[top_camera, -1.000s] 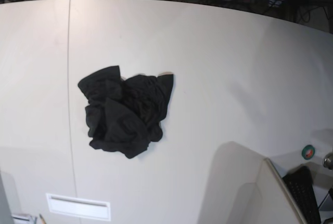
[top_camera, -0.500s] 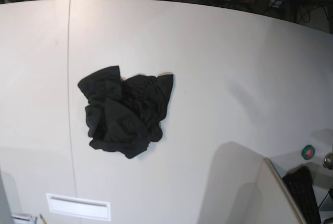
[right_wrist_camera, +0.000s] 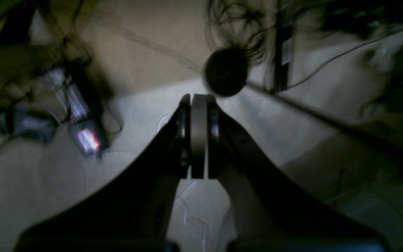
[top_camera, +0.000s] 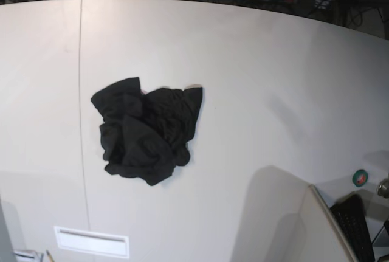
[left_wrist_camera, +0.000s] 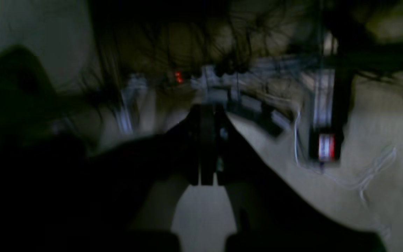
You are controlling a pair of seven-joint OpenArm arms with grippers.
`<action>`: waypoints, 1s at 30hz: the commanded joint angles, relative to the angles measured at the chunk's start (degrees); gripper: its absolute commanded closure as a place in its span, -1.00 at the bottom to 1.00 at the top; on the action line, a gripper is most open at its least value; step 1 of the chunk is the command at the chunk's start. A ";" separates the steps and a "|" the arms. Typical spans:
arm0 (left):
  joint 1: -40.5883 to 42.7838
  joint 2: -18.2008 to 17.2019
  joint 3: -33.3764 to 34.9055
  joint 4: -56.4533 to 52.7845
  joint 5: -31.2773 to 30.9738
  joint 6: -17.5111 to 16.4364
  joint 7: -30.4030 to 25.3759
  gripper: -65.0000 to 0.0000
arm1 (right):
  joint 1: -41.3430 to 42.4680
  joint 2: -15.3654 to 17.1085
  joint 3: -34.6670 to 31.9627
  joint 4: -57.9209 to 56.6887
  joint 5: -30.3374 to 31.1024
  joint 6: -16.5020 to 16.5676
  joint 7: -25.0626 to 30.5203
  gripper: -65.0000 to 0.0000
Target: Layout the t-shirt on the table in an organized manner, then fold the t-shirt properly
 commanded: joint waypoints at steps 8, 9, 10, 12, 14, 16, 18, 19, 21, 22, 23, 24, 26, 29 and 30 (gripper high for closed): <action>3.38 -0.28 -0.12 18.54 -0.75 -0.51 -0.71 1.00 | 2.70 0.20 -0.72 19.35 12.85 0.47 1.32 1.00; 2.24 1.04 -0.12 19.59 -0.75 -0.51 -0.53 1.00 | 3.76 0.38 -2.03 20.58 14.43 0.47 1.06 1.00; 1.45 2.01 -0.12 20.21 -0.75 -0.51 -0.53 1.00 | 4.64 0.56 -3.27 21.55 15.39 0.47 0.27 1.00; -0.40 3.24 -1.27 20.91 -0.75 -0.51 -0.62 1.00 | 7.27 0.64 -5.38 23.48 16.54 0.47 -3.07 1.00; -4.18 4.99 -1.44 21.09 -0.75 -0.51 -0.36 1.00 | 11.14 0.56 -7.75 24.01 16.54 0.47 -7.73 1.00; -7.96 5.52 -0.92 21.35 -0.66 -0.51 -0.18 0.72 | 15.01 0.38 -10.03 23.13 16.54 0.47 -11.78 0.78; -12.09 5.43 1.55 21.35 -0.66 -0.51 -0.18 0.43 | 18.97 0.38 -11.88 21.55 16.54 0.47 -13.97 0.31; -14.02 5.35 3.04 21.35 -0.75 -0.51 -0.18 0.31 | 20.64 0.38 -12.76 20.58 16.54 0.47 -14.33 0.11; -17.72 5.35 5.94 20.91 -0.84 -0.51 -0.18 0.07 | 23.80 0.56 -13.99 18.03 16.54 0.56 -14.41 -0.18; -19.48 5.52 7.52 20.03 -0.84 -0.51 -0.18 -0.02 | 25.74 0.56 -14.43 16.54 16.54 0.56 -14.41 -0.25; -21.32 5.61 9.19 19.15 -0.84 -0.51 -0.18 -0.09 | 27.58 0.56 -14.69 14.96 16.54 0.56 -14.41 -0.27; -23.08 5.70 10.60 18.10 -0.84 -0.51 -0.18 -0.11 | 29.08 0.56 -14.78 13.37 16.54 0.82 -14.41 -0.27; -26.95 6.75 14.03 14.93 -0.84 -0.51 -0.18 -0.10 | 32.51 0.56 -14.43 9.68 16.54 3.99 -14.50 -0.27; -31.43 9.30 15.96 10.36 -0.84 -0.51 -0.18 -0.10 | 36.73 0.56 -14.34 4.41 16.63 7.68 -14.50 -0.28; -32.57 10.27 16.23 8.96 -0.84 -0.51 -0.18 -0.10 | 38.04 0.56 -14.34 2.74 16.63 7.68 -14.50 -0.28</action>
